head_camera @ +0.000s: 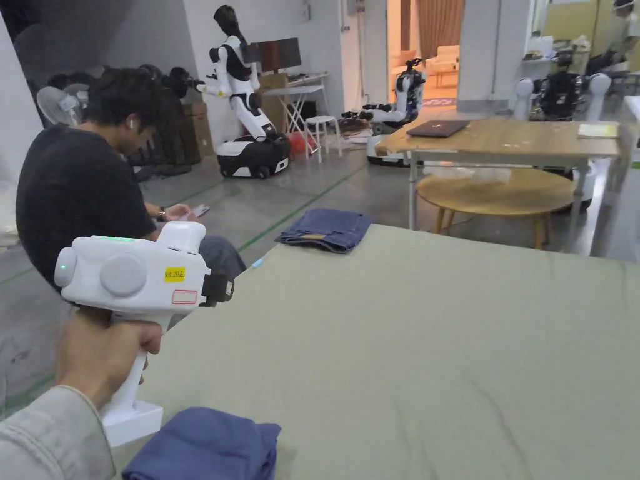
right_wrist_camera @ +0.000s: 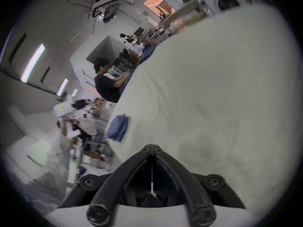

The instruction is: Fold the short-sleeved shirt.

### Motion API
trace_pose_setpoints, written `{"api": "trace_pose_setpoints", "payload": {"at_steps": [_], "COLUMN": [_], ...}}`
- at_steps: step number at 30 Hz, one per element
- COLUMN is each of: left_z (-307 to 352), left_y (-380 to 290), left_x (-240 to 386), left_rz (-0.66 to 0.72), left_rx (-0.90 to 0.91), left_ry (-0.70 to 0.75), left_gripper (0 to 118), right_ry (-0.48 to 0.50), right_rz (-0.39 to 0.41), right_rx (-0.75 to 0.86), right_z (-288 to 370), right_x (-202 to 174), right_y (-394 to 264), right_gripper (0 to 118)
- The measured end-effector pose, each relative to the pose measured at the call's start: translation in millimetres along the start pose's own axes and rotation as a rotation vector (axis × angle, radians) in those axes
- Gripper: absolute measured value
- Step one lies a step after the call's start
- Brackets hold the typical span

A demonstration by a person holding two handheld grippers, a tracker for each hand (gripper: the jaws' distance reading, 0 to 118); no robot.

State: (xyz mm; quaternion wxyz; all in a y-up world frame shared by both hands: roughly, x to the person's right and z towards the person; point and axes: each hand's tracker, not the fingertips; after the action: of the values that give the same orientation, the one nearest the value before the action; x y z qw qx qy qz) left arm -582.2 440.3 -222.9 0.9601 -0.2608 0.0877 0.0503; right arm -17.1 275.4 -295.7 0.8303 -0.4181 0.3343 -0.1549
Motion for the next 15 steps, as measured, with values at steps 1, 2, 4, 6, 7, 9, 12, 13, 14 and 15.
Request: {"api": "trace_pose_setpoints", "payload": {"at_steps": [1,2,4,6,7,9,12,13,14,15], "left_z": [9.6,19.8,40.0,58.5,65.2,86.3,103.1,119.8,123.2,126.3], "left_y": [3.7,9.8,15.8,19.5,20.5,17.3,11.5,6.7,3.8,0.4], "left_x": [21.3,47.7,98.1,155.0,176.4,227.0,281.3,307.8,322.1,335.7], "left_rz": [-0.002,-0.013,-0.033,-0.045,-0.043,-0.044,-0.045,-0.045,-0.029,-0.037], "left_rx": [0.06,0.102,0.208,0.291,0.311,0.406,0.462,0.457,0.455,0.477], "left_ry": [-0.008,-0.047,-0.112,-0.157,-0.155,-0.193,-0.206,-0.212,-0.22,-0.222], "left_gripper": [0,0,0,0,0,0,0,0,0,0], "right_ry": [-0.065,-0.113,-0.154,-0.248,-0.286,-0.361,-0.501,-0.539,-0.568,-0.586], "right_rz": [0.048,0.074,0.131,0.186,0.204,0.236,0.306,0.316,0.317,0.321], "right_rx": [0.041,0.088,0.199,0.288,0.332,0.448,0.584,0.614,0.645,0.684], "right_z": [12.7,28.6,58.3,91.8,107.2,143.8,185.3,197.5,210.4,222.7], "right_x": [-7.2,-14.4,-21.5,-36.9,-43.4,-55.5,-71.1,-74.3,-76.7,-78.1], "right_y": [9.7,21.3,44.7,64.6,72.2,87.1,101.5,104.3,106.2,107.0], "right_gripper": [0,0,0,0,0,0,0,0,0,0]}}
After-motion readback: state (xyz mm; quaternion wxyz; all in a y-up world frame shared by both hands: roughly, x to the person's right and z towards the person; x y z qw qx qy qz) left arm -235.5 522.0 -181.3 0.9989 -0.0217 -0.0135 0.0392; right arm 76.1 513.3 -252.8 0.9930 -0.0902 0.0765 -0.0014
